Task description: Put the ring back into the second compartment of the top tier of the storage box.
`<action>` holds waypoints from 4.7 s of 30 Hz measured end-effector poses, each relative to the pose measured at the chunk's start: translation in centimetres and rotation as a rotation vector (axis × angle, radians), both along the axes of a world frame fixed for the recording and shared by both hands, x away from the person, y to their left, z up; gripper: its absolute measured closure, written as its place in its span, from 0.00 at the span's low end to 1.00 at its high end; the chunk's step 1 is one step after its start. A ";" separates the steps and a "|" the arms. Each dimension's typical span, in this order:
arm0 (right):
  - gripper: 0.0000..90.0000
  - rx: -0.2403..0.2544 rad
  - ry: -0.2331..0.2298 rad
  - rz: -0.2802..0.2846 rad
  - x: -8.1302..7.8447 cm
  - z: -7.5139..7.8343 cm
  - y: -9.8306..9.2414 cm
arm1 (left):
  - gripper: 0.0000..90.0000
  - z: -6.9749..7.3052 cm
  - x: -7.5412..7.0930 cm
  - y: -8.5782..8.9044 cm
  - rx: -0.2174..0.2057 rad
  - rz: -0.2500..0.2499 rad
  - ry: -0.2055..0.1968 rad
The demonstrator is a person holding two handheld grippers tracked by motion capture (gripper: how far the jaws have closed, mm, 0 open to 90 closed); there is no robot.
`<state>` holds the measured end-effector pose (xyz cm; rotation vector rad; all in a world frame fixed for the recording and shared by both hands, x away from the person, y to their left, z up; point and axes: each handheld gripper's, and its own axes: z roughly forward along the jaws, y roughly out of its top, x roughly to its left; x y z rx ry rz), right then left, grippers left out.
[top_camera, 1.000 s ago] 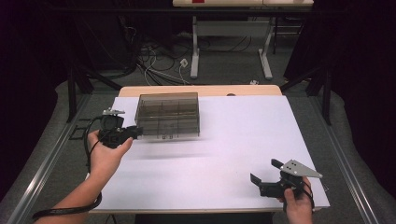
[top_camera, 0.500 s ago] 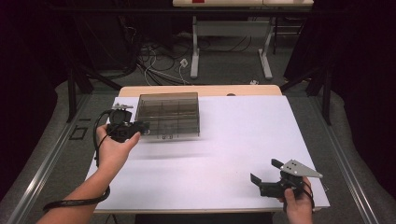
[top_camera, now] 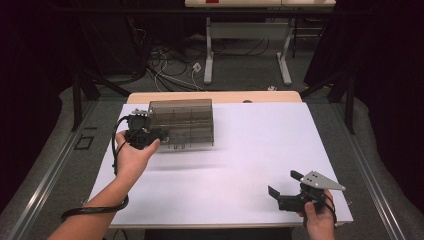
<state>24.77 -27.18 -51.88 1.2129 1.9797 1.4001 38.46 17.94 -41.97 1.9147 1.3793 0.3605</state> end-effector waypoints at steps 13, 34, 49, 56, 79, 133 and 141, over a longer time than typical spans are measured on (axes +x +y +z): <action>0.00 0.002 -0.001 0.000 0.0 0.0 0.0 | 0.76 -1.1 1.1 -0.6 -0.009 0.016 0.006; 0.00 0.000 -0.001 0.006 0.0 0.0 0.0 | 0.76 -2.9 2.7 -1.6 -0.010 0.036 0.008; 0.00 0.003 -0.006 0.010 0.0 0.0 0.0 | 0.76 -4.4 3.2 -3.3 0.000 0.032 0.017; 0.01 0.004 -0.011 0.007 0.0 0.0 0.0 | 0.75 -4.7 3.2 -4.1 0.007 0.010 0.024; 0.00 0.000 -0.002 0.008 0.0 0.0 -0.2 | 0.63 -4.5 3.6 -4.2 0.000 -0.007 -0.018; 0.00 0.007 -0.001 -0.004 -0.1 0.1 -0.2 | 0.01 -1.4 -2.2 -2.0 -0.081 -0.234 -0.227; 0.00 0.005 0.000 -0.006 -0.1 0.1 -0.1 | 0.00 -1.3 -4.9 -1.1 -0.123 -0.282 -0.273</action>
